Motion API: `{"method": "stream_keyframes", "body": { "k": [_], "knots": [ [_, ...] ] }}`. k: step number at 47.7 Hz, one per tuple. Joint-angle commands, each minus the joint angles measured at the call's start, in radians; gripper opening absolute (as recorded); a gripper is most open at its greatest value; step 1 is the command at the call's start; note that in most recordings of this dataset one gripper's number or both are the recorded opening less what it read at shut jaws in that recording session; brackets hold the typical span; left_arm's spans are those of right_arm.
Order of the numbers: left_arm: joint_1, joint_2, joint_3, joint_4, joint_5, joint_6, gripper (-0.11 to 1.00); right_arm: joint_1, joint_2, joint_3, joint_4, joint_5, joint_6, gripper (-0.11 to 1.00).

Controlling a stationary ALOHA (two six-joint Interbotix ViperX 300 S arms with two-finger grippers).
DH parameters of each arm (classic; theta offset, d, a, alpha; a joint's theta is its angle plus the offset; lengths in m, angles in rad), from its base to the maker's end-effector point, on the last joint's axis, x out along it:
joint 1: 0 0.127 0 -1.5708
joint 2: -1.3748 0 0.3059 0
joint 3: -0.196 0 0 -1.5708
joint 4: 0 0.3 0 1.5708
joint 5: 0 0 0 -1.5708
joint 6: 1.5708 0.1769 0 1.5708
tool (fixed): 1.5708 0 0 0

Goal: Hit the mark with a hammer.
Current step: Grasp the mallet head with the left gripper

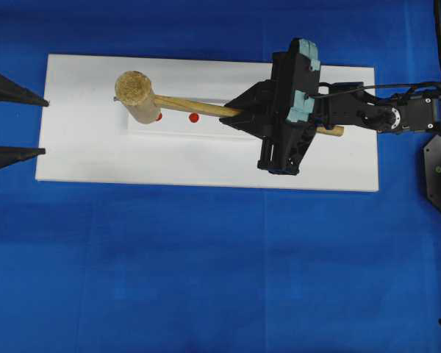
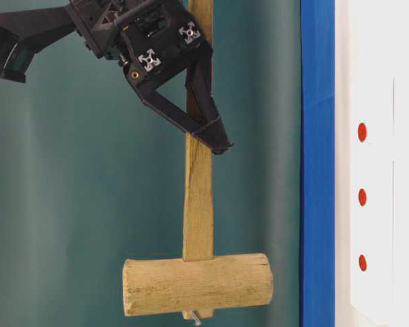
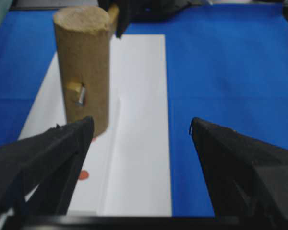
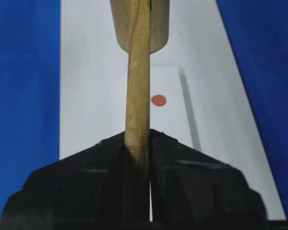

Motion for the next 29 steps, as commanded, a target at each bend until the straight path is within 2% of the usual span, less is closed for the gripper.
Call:
{"method": "stream_keyframes", "body": {
  "k": [1, 9, 17, 29],
  "knots": [
    [0.025, 0.058, -0.005, -0.002, -0.075, 0.005, 0.8, 0.002, -0.012, -0.034, -0.003, -0.002, -0.003, 0.03],
    [0.044, 0.189, -0.006, 0.0, -0.232, 0.011, 0.8, 0.002, -0.012, -0.034, -0.002, -0.002, -0.003, 0.03],
    [0.046, 0.351, -0.051, -0.002, -0.36, 0.014, 0.81, 0.002, -0.012, -0.034, -0.003, -0.002, -0.003, 0.03],
    [0.084, 0.594, -0.17, -0.002, -0.411, 0.034, 0.83, 0.002, -0.012, -0.032, -0.003, 0.0, -0.003, 0.03]
  ]
}}
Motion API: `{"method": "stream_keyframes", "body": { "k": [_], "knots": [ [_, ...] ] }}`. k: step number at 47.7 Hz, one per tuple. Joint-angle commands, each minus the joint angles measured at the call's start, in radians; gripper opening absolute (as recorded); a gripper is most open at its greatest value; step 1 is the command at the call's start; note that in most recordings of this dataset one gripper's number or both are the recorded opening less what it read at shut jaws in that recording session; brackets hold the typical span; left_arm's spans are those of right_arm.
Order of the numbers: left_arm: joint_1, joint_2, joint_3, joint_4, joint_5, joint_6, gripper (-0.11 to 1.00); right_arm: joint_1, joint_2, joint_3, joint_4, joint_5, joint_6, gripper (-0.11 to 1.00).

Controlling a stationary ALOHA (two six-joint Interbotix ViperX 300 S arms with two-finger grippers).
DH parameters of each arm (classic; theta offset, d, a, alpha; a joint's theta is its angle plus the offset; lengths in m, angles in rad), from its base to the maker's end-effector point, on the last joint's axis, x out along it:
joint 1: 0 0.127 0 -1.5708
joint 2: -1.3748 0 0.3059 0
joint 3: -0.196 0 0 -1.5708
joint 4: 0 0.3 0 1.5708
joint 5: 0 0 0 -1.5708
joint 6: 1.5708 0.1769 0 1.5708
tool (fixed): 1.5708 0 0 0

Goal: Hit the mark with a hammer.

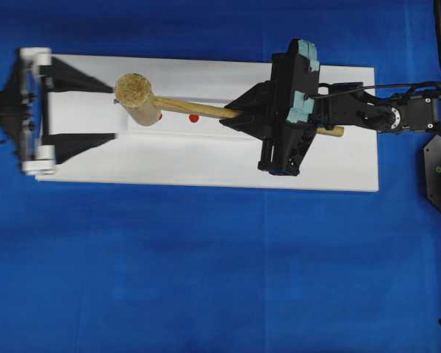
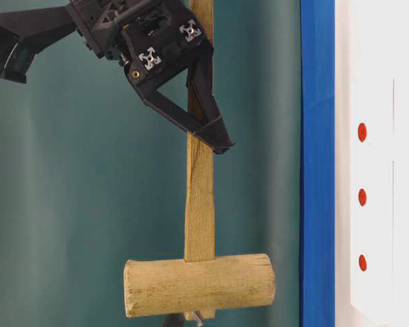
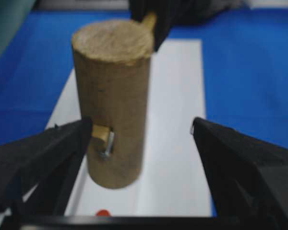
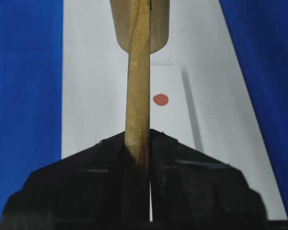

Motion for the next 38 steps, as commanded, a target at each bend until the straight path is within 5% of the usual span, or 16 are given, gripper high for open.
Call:
{"method": "stream_keyframes", "body": {
  "k": [1, 14, 31, 38],
  "knots": [
    [0.017, 0.067, -0.066, -0.002, -0.012, 0.003, 0.84, 0.002, -0.012, -0.032, -0.003, -0.003, -0.002, 0.03],
    [0.02, 0.215, -0.19, -0.002, -0.002, 0.029, 0.91, 0.009, -0.012, -0.031, -0.003, -0.003, -0.002, 0.03],
    [0.02, 0.227, -0.199, -0.002, 0.02, 0.034, 0.89, 0.014, -0.012, -0.032, -0.006, 0.008, -0.003, 0.03],
    [0.02, 0.23, -0.202, -0.002, 0.025, 0.034, 0.65, 0.014, -0.012, -0.032, -0.008, 0.012, -0.003, 0.03]
  ]
}}
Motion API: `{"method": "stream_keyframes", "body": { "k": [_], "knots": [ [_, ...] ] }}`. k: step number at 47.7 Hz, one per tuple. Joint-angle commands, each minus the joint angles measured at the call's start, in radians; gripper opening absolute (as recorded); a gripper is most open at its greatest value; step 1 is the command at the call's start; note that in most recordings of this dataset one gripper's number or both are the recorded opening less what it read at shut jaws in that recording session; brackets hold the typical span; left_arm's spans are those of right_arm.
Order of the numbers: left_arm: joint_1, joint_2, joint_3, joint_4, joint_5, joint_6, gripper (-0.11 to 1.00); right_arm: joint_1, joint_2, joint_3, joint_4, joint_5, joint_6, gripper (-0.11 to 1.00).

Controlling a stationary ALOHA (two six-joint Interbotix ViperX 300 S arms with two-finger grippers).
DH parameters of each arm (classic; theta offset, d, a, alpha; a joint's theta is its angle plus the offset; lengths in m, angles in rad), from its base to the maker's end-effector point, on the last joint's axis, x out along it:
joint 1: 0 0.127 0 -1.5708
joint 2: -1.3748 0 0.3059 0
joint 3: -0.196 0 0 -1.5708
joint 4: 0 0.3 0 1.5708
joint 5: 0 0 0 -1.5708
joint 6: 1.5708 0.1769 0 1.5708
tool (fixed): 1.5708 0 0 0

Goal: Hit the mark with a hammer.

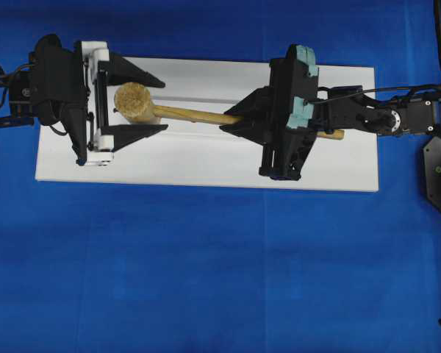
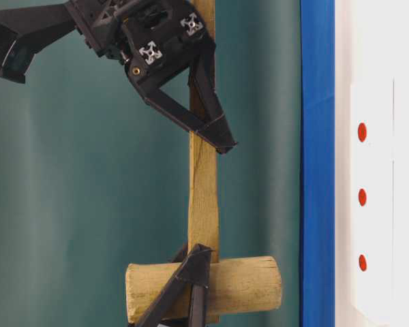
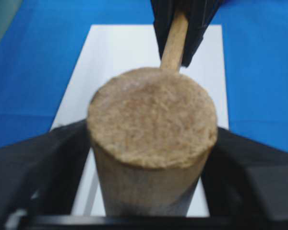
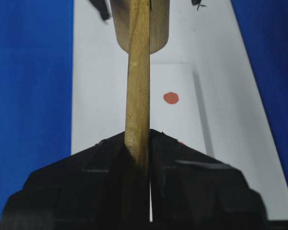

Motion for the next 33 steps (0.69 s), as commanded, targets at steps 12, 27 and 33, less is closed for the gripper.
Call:
{"method": "stream_keyframes", "body": {
  "k": [12, 27, 33],
  "knots": [
    [-0.005, -0.011, -0.014, 0.0, 0.008, 0.008, 0.45, 0.002, -0.011, -0.032, -0.006, -0.006, -0.002, 0.03],
    [-0.008, -0.014, -0.014, -0.002, 0.021, -0.011, 0.45, 0.0, -0.011, -0.029, -0.008, -0.011, -0.002, 0.03],
    [-0.008, -0.014, -0.014, -0.002, 0.023, -0.014, 0.45, 0.0, -0.012, -0.029, -0.008, -0.011, 0.0, 0.03]
  ]
}}
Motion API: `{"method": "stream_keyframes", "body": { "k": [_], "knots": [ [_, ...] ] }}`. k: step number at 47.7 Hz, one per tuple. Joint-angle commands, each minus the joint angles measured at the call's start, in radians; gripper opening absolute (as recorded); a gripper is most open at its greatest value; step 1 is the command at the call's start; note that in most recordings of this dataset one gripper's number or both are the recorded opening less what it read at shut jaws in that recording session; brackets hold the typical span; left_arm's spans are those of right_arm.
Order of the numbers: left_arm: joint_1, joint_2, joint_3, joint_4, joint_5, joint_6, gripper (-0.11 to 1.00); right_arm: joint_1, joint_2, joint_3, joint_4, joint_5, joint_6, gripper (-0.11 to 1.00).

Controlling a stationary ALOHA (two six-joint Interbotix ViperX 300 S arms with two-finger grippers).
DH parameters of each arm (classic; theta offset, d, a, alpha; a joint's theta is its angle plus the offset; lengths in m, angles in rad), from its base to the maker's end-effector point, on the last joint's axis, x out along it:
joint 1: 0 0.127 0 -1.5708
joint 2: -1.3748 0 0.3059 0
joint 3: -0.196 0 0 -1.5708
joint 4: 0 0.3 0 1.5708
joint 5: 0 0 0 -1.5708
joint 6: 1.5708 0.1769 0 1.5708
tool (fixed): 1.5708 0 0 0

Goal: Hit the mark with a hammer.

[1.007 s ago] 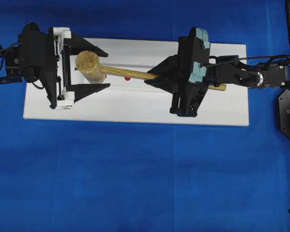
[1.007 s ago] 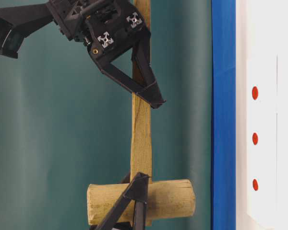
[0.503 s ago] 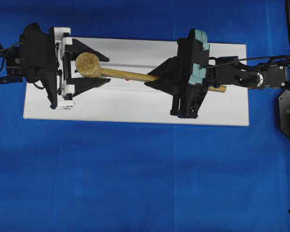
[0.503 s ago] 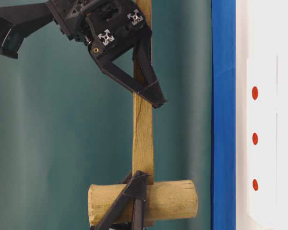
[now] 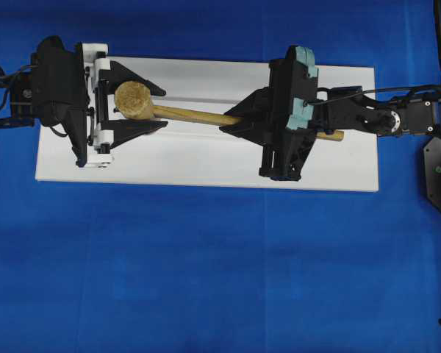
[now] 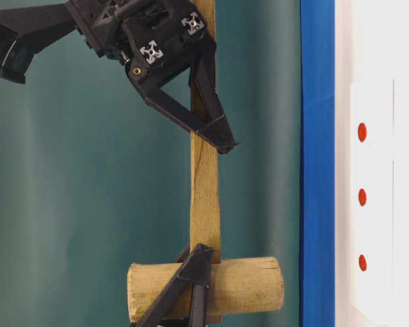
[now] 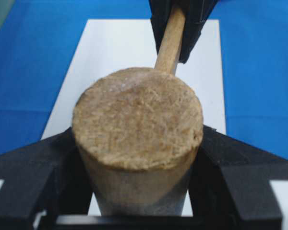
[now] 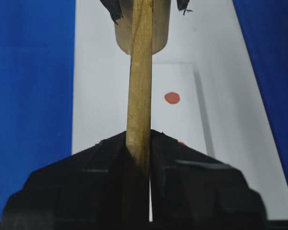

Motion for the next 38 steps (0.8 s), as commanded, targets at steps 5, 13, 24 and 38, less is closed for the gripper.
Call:
{"method": "stream_keyframes", "body": {
  "k": [5, 13, 24, 38],
  "knots": [
    [-0.005, -0.015, -0.014, -0.002, 0.003, -0.003, 0.45, 0.0, -0.012, -0.029, -0.005, -0.011, 0.0, 0.11],
    [-0.005, -0.018, -0.014, -0.002, 0.006, -0.006, 0.45, 0.002, -0.014, -0.028, -0.005, -0.015, 0.0, 0.58],
    [-0.003, -0.021, -0.018, -0.005, 0.02, -0.04, 0.45, 0.005, -0.018, -0.026, -0.031, -0.035, -0.002, 0.91],
    [-0.006, -0.032, -0.055, -0.006, 0.083, -0.305, 0.45, 0.008, -0.017, -0.029, -0.13, -0.037, -0.002, 0.92]
  ]
}}
